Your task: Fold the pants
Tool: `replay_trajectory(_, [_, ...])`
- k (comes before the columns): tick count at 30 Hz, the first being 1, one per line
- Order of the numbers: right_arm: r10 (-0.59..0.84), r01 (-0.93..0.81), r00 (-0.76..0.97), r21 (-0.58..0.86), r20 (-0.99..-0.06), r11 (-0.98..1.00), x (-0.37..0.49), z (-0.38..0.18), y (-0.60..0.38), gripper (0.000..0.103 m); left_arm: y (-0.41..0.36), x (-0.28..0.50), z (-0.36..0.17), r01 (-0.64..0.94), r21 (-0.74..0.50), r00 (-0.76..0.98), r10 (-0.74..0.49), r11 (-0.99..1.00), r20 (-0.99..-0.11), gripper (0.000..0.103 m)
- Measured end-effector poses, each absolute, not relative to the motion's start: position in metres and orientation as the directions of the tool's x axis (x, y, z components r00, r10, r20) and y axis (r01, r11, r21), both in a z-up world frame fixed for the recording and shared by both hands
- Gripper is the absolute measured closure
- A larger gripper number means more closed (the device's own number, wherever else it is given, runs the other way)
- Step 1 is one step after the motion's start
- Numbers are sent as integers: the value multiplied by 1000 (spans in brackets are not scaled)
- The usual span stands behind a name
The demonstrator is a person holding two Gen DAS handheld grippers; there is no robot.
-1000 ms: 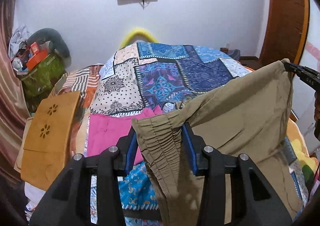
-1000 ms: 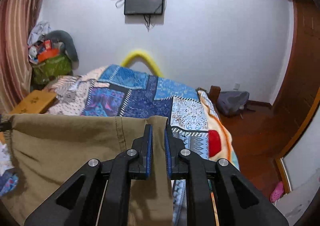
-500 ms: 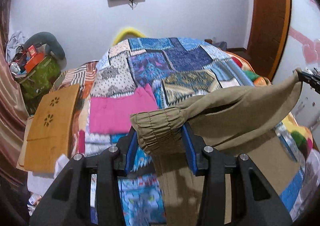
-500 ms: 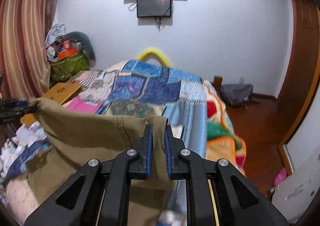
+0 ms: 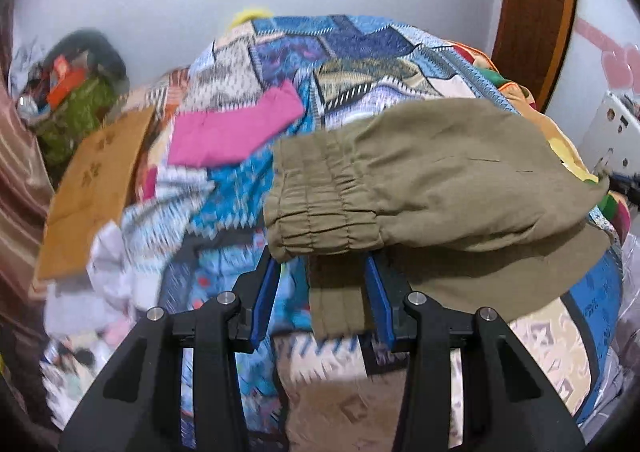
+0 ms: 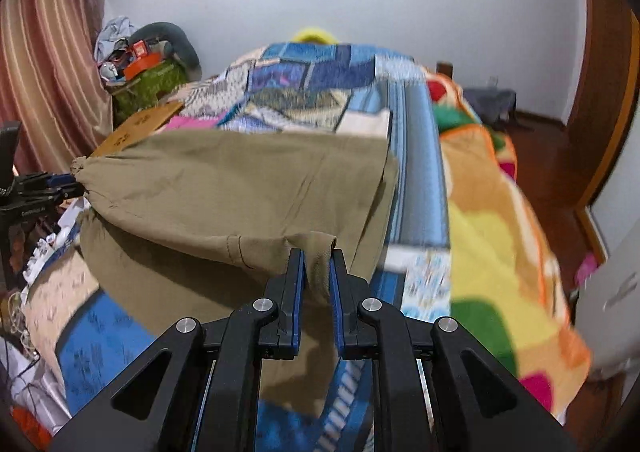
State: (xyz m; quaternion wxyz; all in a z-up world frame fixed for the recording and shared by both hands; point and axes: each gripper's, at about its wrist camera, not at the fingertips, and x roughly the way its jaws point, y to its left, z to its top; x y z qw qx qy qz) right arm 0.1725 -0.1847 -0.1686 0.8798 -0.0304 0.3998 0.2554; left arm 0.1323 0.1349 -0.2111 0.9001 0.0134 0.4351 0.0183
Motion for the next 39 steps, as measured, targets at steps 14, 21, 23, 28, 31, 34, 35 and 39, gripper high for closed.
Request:
replay_trajectory(14, [352,-440,546,98,-760,893,131,-165,-192,81,142,108,-172,-85,-34,654,30,996,-756,58])
replay_trajectory(21, [477,-572,531,119,-701,812,124,-138,-154,61,103,120,-149,30,-15,683,-32,999,-730,37])
replay_trajectory(23, [514,-626,485,130,-707,769,125,-142,-135,61,86,126,-152,83,1,672,-55,997,-738,35])
replay_trajectory(28, [533,-702,389,133,-752,699,125,-164,-100,61,55,138,-171,171,29,628,-87,985,-774,25])
replay_trajectory(31, [512,-716,357,123,-781,687,129,-180,-86,61,42,143,-188,221,16,580,-118,975,-806,25])
replay_trajectory(34, [533,-709,357,149,-767,689,132,-189,-86,61,36,145,-202,248,-15,537,-150,969,-830,25])
replay_trajectory(35, [542,-705,355,162,-762,690,133,-191,-87,61,34,146,-207,254,-18,525,-154,967,-837,24])
replay_trajectory(39, [559,-712,356,170,-749,682,133,-188,-85,73,28,151,-221,277,24,510,-126,960,-851,23])
